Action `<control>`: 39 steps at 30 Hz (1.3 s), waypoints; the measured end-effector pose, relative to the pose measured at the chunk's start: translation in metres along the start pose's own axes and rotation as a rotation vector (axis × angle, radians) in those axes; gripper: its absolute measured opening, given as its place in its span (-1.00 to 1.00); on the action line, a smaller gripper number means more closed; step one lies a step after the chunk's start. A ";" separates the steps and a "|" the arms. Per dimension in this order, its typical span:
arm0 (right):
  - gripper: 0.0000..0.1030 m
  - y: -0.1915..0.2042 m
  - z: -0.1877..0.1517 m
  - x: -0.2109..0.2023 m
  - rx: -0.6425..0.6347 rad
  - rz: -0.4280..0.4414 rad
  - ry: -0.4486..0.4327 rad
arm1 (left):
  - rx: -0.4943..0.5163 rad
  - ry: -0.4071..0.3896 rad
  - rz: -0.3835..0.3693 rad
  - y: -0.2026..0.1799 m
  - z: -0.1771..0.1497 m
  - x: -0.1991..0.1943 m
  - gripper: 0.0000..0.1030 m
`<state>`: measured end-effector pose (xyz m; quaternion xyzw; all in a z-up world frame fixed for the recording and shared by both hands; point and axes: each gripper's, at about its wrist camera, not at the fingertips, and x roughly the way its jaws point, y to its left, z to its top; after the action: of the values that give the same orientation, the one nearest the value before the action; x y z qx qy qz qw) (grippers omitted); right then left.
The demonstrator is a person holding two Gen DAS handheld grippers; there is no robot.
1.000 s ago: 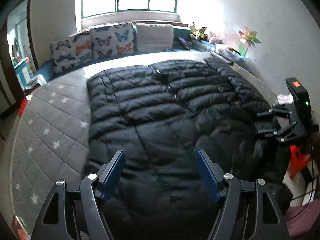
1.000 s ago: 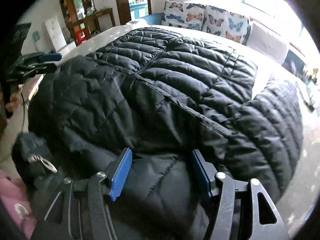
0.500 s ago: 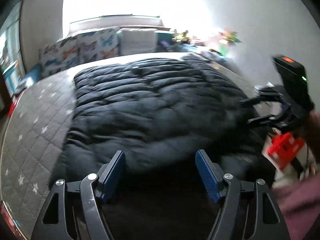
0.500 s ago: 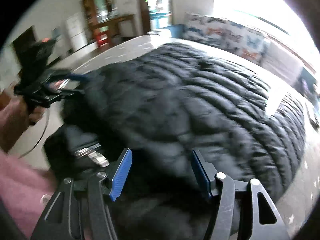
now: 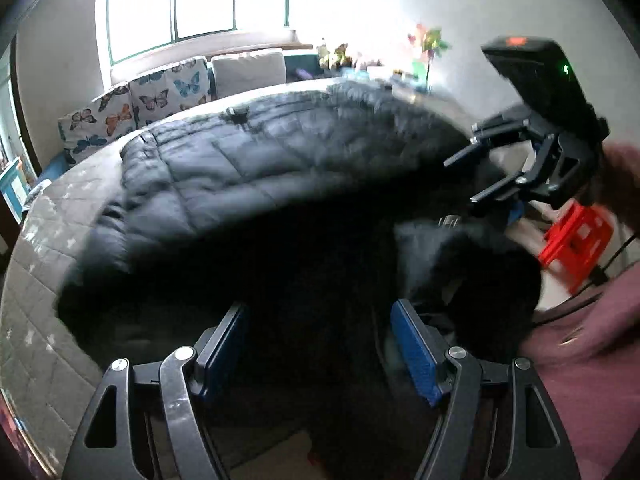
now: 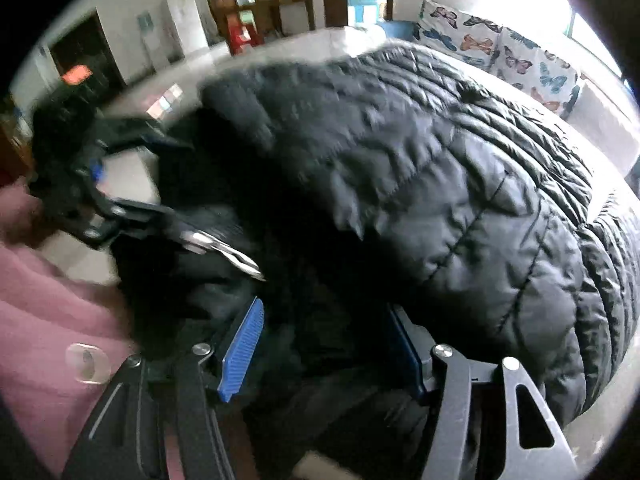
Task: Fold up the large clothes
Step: 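Lift a sleeve with the right gripper and fold it across the jacket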
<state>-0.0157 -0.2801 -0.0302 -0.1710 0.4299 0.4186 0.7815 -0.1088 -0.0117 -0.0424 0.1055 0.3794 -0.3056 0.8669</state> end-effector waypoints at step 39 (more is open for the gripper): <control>0.31 -0.357 -0.082 -0.058 0.919 -0.148 -0.294 | 0.041 0.214 -0.201 -0.058 0.188 0.196 0.50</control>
<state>0.2108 -0.5723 -0.0633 0.2225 0.4420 0.1487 0.8561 0.0698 -0.2236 -0.0516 0.1168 0.4720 -0.3859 0.7840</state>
